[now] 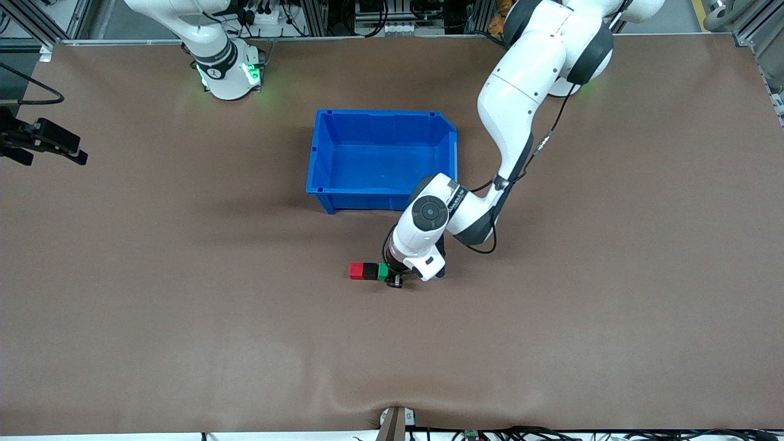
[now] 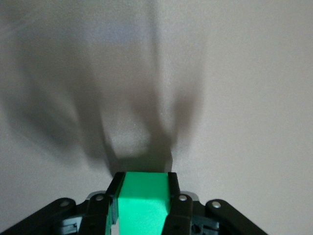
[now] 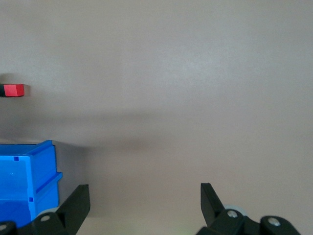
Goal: Attach green and red cubes to black cube
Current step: 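Lower the green cube against the black cube and open the left gripper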
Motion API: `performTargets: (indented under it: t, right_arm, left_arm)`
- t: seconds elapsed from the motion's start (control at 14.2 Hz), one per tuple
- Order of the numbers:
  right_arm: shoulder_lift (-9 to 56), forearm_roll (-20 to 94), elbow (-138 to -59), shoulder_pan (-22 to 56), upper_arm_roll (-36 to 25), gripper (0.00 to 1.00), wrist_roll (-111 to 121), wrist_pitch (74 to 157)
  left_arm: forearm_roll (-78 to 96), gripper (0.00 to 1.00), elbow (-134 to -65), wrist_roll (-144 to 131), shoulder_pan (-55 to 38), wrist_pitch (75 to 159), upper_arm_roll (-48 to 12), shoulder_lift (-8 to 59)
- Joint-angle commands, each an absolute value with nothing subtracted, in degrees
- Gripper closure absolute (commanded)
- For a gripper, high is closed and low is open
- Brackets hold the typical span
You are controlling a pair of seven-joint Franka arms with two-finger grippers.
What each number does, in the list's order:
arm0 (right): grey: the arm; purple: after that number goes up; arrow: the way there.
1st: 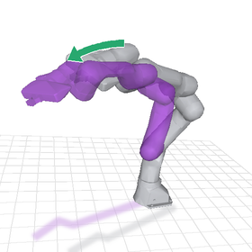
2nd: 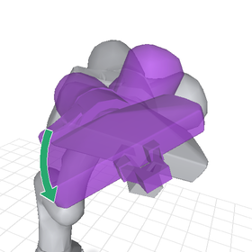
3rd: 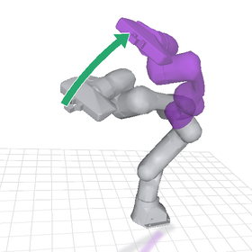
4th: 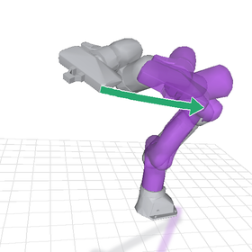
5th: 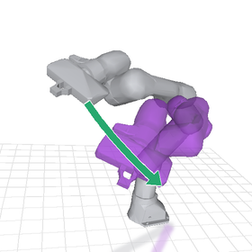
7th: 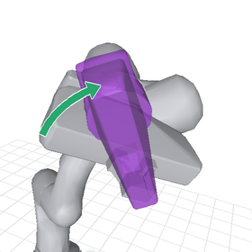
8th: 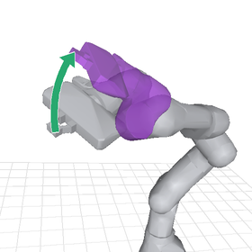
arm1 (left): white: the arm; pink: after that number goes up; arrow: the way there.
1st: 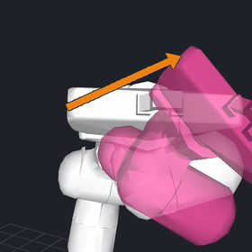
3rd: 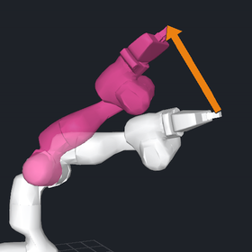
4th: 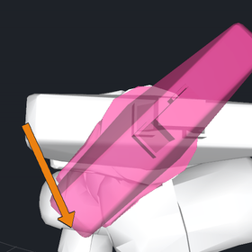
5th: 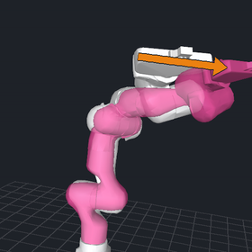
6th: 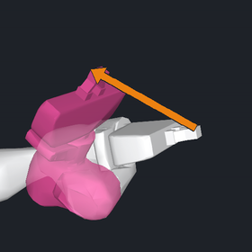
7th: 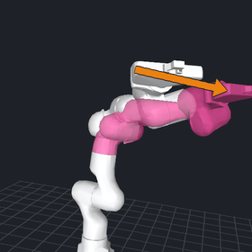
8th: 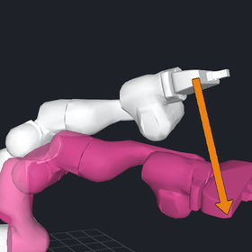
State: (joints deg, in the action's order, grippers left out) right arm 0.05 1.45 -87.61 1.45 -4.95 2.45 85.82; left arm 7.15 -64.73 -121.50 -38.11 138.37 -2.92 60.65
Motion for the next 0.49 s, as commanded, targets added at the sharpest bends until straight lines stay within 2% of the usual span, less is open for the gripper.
performTargets:
  t: [0.0,0.07,0.14,0.28,0.42]
  right_arm:
    - [-0.4,1.5,-87.9,1.2,-5.0,0.00,1.1,86.2]
    - [-0.4,1.6,-87.9,1.2,-5.0,0.00,1.1,86.2]
    - [-0.4,1.6,-87.9,1.3,-5.0,0.00,1.1,86.1]
    - [-0.4,1.6,-87.9,1.2,-5.0,0.00,1.0,86.0]
    - [-0.4,1.6,-87.9,1.3,-5.0,0.00,1.0,86.1]
  left_arm:
    - [8.3,1.00,-63.5,-122.5,-38.8,137.6,-2.1,61.5]
    - [8.3,0.77,-63.5,-122.4,-38.9,136.2,-2.1,61.4]
    - [8.3,0.47,-63.5,-122.4,-38.9,135.5,-2.1,61.3]
    - [7.9,0.00,-63.5,-122.3,-38.9,132.4,-2.1,60.3]
    - [7.4,0.00,-63.5,-121.8,-38.8,128.3,-2.0,58.1]
